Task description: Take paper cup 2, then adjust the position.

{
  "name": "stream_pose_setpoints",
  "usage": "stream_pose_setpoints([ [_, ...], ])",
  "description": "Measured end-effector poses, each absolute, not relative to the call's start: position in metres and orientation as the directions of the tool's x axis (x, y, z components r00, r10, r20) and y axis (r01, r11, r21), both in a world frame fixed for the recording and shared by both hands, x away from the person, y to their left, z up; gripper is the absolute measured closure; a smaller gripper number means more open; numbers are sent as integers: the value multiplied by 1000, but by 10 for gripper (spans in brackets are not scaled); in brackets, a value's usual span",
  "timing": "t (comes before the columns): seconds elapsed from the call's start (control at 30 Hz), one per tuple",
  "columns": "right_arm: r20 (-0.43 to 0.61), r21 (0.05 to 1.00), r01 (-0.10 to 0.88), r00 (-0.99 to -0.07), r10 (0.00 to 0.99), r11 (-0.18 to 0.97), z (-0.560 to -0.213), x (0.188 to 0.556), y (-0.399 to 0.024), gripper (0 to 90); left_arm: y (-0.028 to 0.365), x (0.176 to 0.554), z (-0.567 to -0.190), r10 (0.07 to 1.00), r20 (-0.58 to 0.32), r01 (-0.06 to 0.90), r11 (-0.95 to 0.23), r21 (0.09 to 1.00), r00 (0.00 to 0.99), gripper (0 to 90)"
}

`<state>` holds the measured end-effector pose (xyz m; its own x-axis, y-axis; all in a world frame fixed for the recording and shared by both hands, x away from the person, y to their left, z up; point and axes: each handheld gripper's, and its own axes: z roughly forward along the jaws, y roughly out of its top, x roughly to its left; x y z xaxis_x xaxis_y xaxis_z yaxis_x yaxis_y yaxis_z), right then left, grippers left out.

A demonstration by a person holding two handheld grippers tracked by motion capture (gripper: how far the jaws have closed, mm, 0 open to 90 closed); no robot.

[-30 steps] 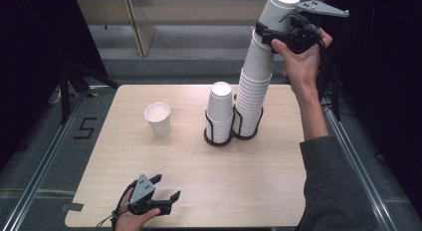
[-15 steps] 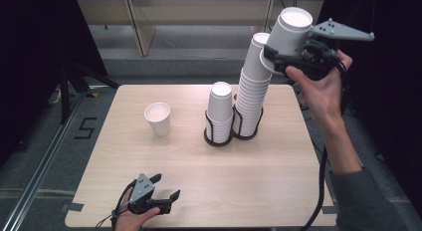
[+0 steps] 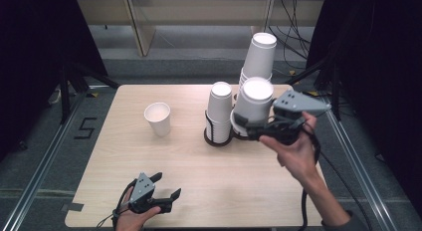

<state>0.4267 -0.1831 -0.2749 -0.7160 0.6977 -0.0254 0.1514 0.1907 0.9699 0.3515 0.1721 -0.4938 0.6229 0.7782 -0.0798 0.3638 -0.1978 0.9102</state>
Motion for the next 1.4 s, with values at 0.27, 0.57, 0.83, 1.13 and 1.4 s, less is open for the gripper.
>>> stream_pose_setpoints([
  [0.27, 45, 957, 214, -772, 633, 193, -338, 428, -152, 152, 172, 353, -494, 773, -83, 352, -187, 917, 629, 145],
  [0.57, 43, 949, 217, -806, 590, 227, -390, 431, -130, 150, 173, 355, -495, 772, -74, 337, -188, 922, 631, 146],
  [0.83, 54, 929, 251, -818, 572, 271, -414, 425, -120, 150, 174, 354, -494, 771, -65, 339, -201, 919, 634, 146],
  [1.13, 93, 923, 276, -836, 541, 267, -425, 421, -110, 150, 173, 353, -492, 773, -69, 316, -174, 933, 630, 146],
  [1.4, 166, 920, 319, -845, 509, 228, -431, 418, -100, 150, 155, 348, -490, 722, -96, 265, -124, 956, 685, 145],
])
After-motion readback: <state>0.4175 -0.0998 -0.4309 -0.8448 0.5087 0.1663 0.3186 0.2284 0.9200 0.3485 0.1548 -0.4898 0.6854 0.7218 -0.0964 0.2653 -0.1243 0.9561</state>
